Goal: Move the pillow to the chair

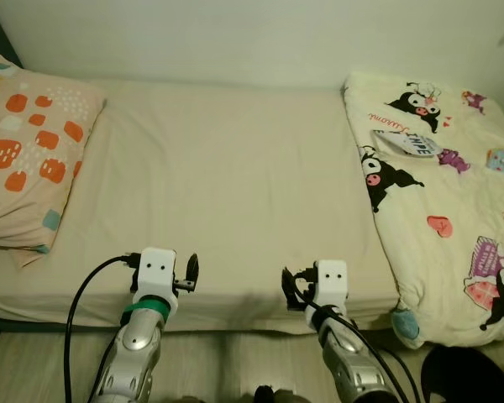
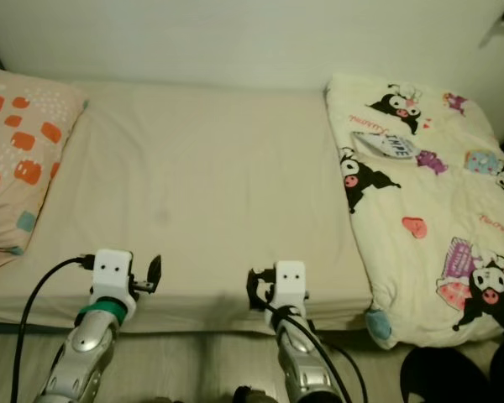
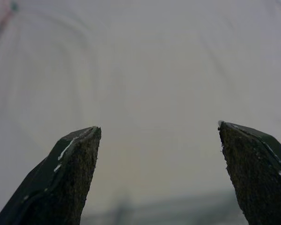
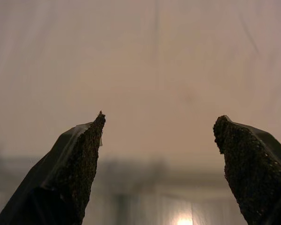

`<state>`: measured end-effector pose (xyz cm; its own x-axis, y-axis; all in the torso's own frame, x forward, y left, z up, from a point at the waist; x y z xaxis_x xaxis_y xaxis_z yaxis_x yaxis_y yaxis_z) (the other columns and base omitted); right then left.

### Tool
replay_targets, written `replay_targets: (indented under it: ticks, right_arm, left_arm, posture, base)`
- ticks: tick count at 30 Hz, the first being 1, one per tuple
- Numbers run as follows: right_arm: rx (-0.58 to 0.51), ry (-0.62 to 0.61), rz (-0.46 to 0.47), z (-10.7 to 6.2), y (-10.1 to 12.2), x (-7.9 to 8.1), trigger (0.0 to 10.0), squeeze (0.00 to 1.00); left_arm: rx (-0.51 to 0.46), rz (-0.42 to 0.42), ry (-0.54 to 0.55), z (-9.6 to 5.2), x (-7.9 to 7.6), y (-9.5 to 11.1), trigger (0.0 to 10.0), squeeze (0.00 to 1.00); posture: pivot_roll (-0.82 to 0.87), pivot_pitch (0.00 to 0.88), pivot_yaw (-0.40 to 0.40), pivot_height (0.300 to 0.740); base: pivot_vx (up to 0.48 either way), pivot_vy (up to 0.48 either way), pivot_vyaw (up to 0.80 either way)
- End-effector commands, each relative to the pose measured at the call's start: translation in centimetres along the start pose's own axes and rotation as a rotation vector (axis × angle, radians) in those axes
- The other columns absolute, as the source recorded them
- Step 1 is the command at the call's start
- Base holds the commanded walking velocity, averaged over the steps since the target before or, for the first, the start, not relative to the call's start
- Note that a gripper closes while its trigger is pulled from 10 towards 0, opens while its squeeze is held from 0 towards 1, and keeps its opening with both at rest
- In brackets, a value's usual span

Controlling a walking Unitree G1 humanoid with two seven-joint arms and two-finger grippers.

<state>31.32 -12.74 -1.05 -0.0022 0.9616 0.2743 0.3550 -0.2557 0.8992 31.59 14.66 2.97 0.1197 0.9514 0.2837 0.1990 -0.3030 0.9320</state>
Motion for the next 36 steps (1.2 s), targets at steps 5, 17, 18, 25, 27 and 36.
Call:
replay_targets:
  ticks: [5,17,18,25,27,36]
  right_arm:
    - [0.247,-0.088,-0.076,-1.9,-6.0,-2.6,10.0,0.0]
    - [0.423,-0.098,-0.151,-4.5,-10.3,-3.7,10.0,0.0]
    - [0.423,-0.098,-0.151,-4.5,-10.3,-3.7,10.0,0.0]
    - [0.411,-0.1,-0.152,-4.3,-10.0,-3.9,10.0,0.0]
    - [0.413,-0.096,-0.158,-4.3,-10.0,-3.9,10.0,0.0]
    - [0.423,-0.091,-0.181,-4.4,-10.2,-3.9,10.0,0.0]
  left_arm:
    - [0.227,0.052,-0.088,-1.2,-1.7,-6.5,10.0,0.0]
    - [0.414,0.108,-0.098,-4.9,-2.1,-12.4,10.0,0.0]
    - [0.414,0.108,-0.098,-4.9,-2.1,-12.4,10.0,0.0]
    - [0.346,0.073,-0.131,-4.0,-3.4,-11.1,10.0,0.0]
    - [0.34,0.069,-0.137,-3.9,-3.6,-11.1,10.0,0.0]
    - [0.344,0.051,-0.136,-3.9,-3.8,-11.1,10.0,0.0]
  posture:
    - [0.06,0.054,0.009,0.74]
    - [0.04,0.054,-0.004,0.74]
    - [0.04,0.054,-0.004,0.74]
    - [0.04,0.056,-0.004,0.74]
    - [0.04,0.056,-0.004,0.74]
    - [0.03,0.056,-0.003,0.74]
  base:
    - [0.0,0.0,0.0]
    - [0.0,0.0,0.0]
    - [0.0,0.0,0.0]
    - [0.0,0.0,-0.06]
    - [0.0,0.0,-0.6]
    - [0.0,-0.275,-0.09]
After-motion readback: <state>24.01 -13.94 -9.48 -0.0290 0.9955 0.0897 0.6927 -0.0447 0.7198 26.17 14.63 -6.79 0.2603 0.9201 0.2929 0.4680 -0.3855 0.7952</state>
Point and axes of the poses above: a point about 5 cm out from each wrist's last joint towards the gripper, its own z axis pointing out of the wrist towards the gripper, its own y axis along the axis of the wrist's last joint, x = y × z, the point moved 4 cm from there along z, pointing out of the wrist towards the gripper, and after that the axes turned 11 degrees about z, right-handed, at the moved point
